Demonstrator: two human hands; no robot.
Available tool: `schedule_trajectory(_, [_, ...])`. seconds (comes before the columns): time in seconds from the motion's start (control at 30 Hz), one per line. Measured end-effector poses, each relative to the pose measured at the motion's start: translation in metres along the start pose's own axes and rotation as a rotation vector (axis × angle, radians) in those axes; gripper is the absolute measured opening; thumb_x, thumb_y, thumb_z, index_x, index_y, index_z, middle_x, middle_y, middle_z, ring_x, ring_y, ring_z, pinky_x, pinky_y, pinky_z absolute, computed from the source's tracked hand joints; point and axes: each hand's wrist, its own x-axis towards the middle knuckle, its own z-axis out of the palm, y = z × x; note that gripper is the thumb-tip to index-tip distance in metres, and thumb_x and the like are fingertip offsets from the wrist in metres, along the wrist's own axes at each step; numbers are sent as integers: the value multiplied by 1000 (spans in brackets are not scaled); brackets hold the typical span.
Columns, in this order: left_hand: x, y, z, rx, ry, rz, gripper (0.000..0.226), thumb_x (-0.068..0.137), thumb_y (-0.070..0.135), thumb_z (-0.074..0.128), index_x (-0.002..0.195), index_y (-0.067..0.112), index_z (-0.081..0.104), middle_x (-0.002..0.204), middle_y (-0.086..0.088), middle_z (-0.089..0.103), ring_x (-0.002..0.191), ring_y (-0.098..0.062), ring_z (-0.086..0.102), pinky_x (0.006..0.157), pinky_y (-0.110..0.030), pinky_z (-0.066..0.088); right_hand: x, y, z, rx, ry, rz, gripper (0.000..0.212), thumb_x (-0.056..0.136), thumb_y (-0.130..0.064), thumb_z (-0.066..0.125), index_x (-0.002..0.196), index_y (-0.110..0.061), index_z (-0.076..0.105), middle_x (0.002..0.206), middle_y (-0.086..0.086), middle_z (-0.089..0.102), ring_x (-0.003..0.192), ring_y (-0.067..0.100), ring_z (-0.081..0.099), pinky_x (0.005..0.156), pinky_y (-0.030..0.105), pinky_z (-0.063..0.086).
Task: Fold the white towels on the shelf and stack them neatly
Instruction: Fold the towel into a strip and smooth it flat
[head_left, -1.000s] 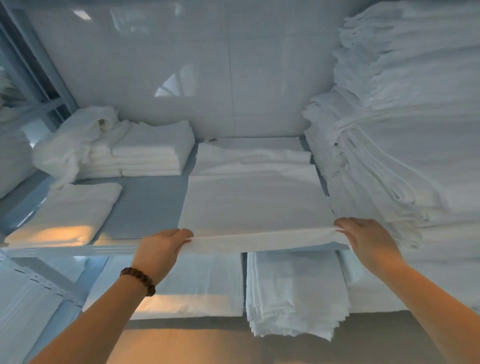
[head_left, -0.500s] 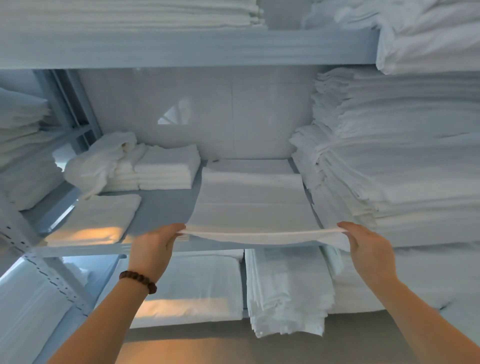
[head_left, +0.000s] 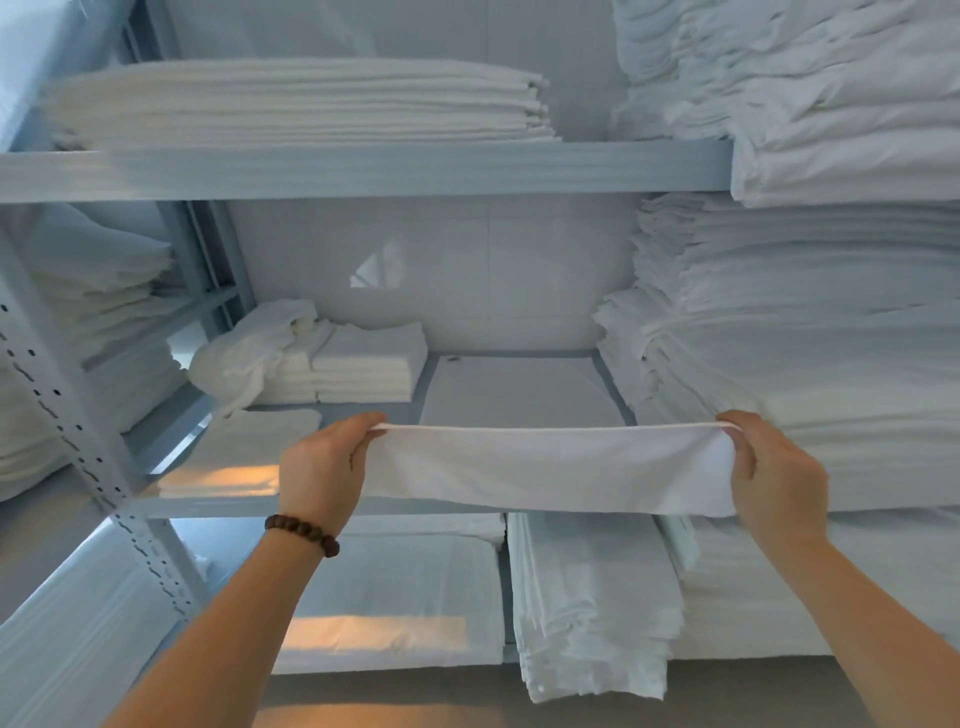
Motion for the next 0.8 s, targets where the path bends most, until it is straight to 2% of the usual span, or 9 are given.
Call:
schedule_trajectory(0.07, [6,4,-9,-3,40,21,19,88,13,58,98,11,73,79,-8,73,59,-27,66,55,-29,49,5,-6,-5,14,35,-8,41,89,-24,31,106,-10,65,96,12,70,77,37,63,64,36,45])
schedule_trajectory(0.17, [16,7,-23,-9,106,82,27,89,18,50,101,10,73,86,-7,74,67,-25,69,58,-29,51,15,-17,-13,30,88,-29,42,91,-25,30,106,-9,65,98,12,70,80,36,64,65,36,46])
schedule_trajectory(0.3, [28,11,-38,6,167,93,29,90,21,49,101,10,73,80,-8,73,59,-24,65,54,-22,43,29,-33,-26,64,146,-50,42,91,-24,30,107,-7,65,102,12,69,87,36,64,69,39,49])
schedule_trajectory(0.4, [36,15,-50,-19,207,82,31,92,24,46,101,11,73,79,-7,73,58,-25,64,52,-26,46,38,-44,-32,66,192,-68,38,92,-20,33,107,-7,65,99,13,69,83,37,64,66,39,49])
schedule_trajectory(0.53, [48,20,-63,-16,251,74,27,90,13,49,101,9,73,81,-9,73,63,-27,65,58,-26,44,48,-54,-40,63,237,-70,35,91,-18,35,108,-10,65,98,12,69,81,37,63,65,39,48])
schedule_trajectory(0.67, [57,23,-70,-38,297,98,34,92,20,42,100,9,72,82,-9,73,66,-28,67,61,-27,46,55,-60,-48,74,281,-68,32,91,-15,38,108,-9,65,97,14,69,79,39,62,64,39,46])
schedule_trajectory(0.8, [66,21,-65,-40,311,99,33,93,22,42,100,11,73,83,-7,73,68,-26,67,60,-27,46,63,-59,-46,77,290,-63,38,91,-22,33,108,-11,64,95,15,69,76,40,60,64,41,46])
